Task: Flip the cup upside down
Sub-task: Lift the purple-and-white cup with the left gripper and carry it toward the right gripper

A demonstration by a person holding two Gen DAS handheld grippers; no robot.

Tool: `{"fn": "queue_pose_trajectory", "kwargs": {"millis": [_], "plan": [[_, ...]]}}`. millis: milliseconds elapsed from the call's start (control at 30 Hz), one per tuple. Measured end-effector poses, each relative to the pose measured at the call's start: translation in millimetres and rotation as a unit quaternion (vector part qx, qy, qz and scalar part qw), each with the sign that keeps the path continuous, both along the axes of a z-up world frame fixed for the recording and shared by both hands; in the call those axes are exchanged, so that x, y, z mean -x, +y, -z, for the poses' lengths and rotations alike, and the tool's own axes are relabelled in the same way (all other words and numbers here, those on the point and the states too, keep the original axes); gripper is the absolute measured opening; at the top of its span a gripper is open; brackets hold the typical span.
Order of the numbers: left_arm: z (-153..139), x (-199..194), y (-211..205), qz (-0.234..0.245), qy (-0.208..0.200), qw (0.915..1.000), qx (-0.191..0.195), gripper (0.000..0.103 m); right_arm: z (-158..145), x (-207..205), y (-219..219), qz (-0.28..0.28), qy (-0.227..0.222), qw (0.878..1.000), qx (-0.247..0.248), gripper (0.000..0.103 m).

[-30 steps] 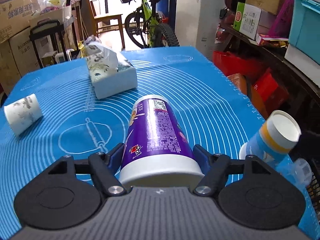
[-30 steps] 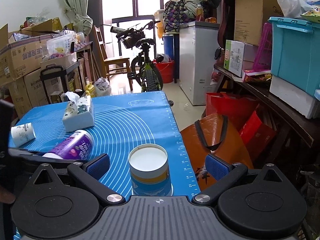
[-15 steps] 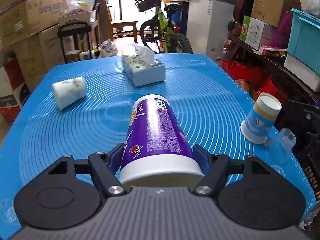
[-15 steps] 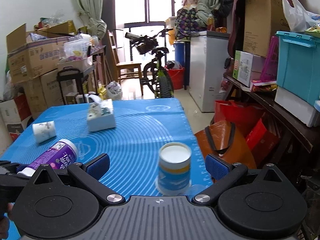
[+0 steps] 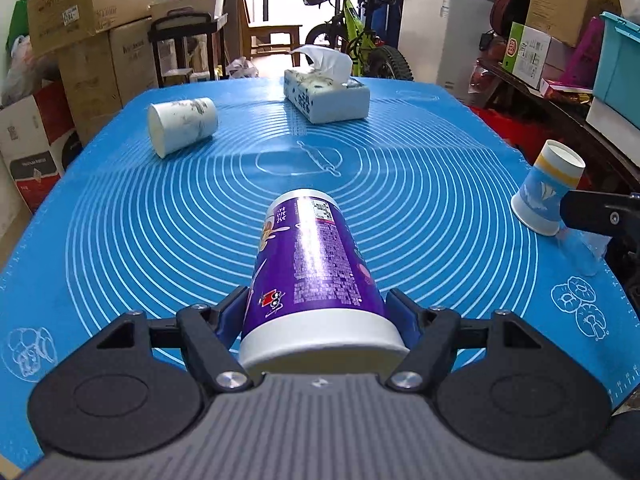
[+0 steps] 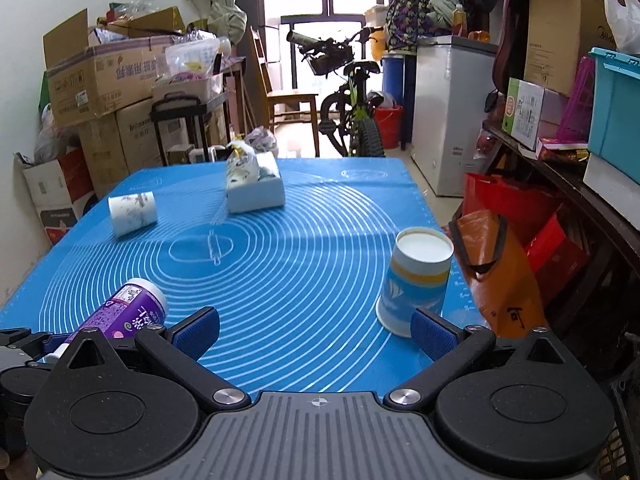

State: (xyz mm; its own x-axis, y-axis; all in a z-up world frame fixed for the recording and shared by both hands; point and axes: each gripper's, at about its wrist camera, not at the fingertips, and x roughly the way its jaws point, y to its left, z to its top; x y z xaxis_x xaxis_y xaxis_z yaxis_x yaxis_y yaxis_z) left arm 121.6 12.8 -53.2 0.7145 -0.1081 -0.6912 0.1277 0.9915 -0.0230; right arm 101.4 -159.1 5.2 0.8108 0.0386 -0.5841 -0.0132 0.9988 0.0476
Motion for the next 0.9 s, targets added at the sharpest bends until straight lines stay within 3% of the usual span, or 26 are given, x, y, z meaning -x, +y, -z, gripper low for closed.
{"fn": "queue_pose_trajectory", "kwargs": {"millis": [367,433,900], "plan": [[3,0,6,0.005,0.012,0.9998,0.018,0.077,7,3,3,0.002,0.017,1.0,0.005,0.101],[3,0,5,0.005,0.014,0.9998,0.016,0.083,6,4,3,0.002,0.017,1.0,0.005,0.101],[-12,7,0,0.006,-0.007,1.0,-0.005,0.097,4,3,5,-0.004,0.021,1.0,0.001,0.101]]}}
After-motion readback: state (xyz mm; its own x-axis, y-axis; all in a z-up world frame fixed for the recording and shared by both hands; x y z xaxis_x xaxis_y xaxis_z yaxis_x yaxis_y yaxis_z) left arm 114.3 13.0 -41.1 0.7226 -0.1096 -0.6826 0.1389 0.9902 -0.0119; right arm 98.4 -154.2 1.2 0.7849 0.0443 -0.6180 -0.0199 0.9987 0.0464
